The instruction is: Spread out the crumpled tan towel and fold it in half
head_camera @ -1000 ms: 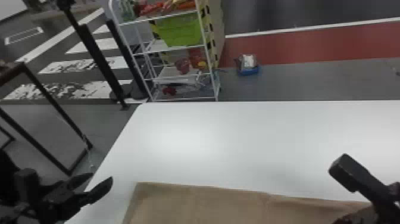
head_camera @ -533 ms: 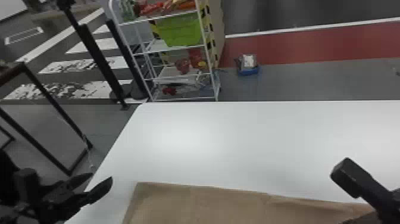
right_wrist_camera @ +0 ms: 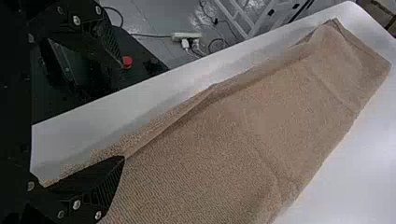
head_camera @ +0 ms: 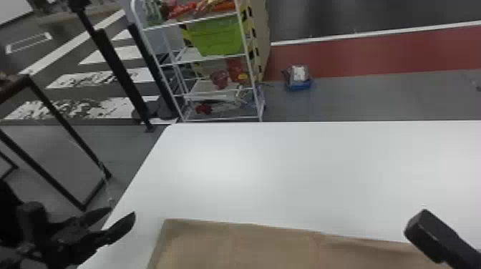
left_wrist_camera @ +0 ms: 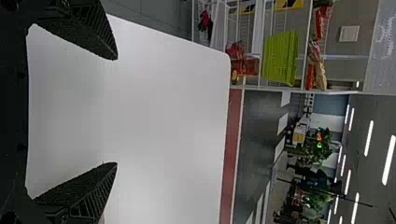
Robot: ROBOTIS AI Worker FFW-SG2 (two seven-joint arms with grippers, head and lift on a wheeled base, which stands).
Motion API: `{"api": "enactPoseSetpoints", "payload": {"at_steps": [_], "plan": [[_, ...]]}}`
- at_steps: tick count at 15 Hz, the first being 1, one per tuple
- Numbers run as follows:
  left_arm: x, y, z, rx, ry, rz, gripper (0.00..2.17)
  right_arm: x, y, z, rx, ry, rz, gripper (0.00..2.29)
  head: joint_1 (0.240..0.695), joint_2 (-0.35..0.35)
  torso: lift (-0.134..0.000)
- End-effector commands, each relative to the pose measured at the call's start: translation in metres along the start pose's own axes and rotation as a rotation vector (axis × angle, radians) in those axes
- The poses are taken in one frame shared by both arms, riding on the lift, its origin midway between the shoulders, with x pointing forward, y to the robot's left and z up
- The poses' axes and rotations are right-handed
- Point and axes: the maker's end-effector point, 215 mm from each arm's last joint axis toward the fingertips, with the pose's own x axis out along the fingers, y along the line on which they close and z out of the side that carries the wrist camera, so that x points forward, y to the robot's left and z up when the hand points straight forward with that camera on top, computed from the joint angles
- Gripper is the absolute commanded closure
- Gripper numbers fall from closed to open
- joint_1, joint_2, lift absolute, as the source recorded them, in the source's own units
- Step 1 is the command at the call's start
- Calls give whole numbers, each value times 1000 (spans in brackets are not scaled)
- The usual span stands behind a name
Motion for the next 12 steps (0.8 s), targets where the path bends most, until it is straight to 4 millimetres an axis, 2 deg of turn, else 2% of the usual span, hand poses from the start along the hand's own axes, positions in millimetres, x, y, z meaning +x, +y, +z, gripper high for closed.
{"api": "enactPoseSetpoints", "payload": {"at_steps": [1, 4, 5, 6, 7, 8, 11, 12], "plan": [[1, -1, 0, -1, 0, 0, 73, -3, 18, -7, -2, 0, 16, 211, 695, 350, -124], [2, -1, 1, 1, 0, -3, 73, -18, 19, -7, 3, -30, 0, 211, 695, 350, -124], [2, -2, 1, 3, -1, -6, 73, -32, 7, -4, 42, -74, -23, 211, 695, 350, -124], [3, -3, 3, 4, -4, -7, 73, -51, -1, 10, 95, -166, -16, 211, 695, 350, -124], [3, -4, 4, 3, -7, -9, 73, -74, -12, 30, 167, -303, -5, 211, 695, 350, -124], [4, -3, 6, 2, -12, -8, 73, -93, -28, 36, 204, -381, -22, 211, 695, 350, -124], [9, -3, 16, 5, -27, -12, 87, -144, -79, 24, 362, -563, -50, 151, 695, 350, -124], [11, -4, 19, -1, -25, -20, 87, -156, -96, 13, 397, -595, -68, 110, 695, 350, -124]]}}
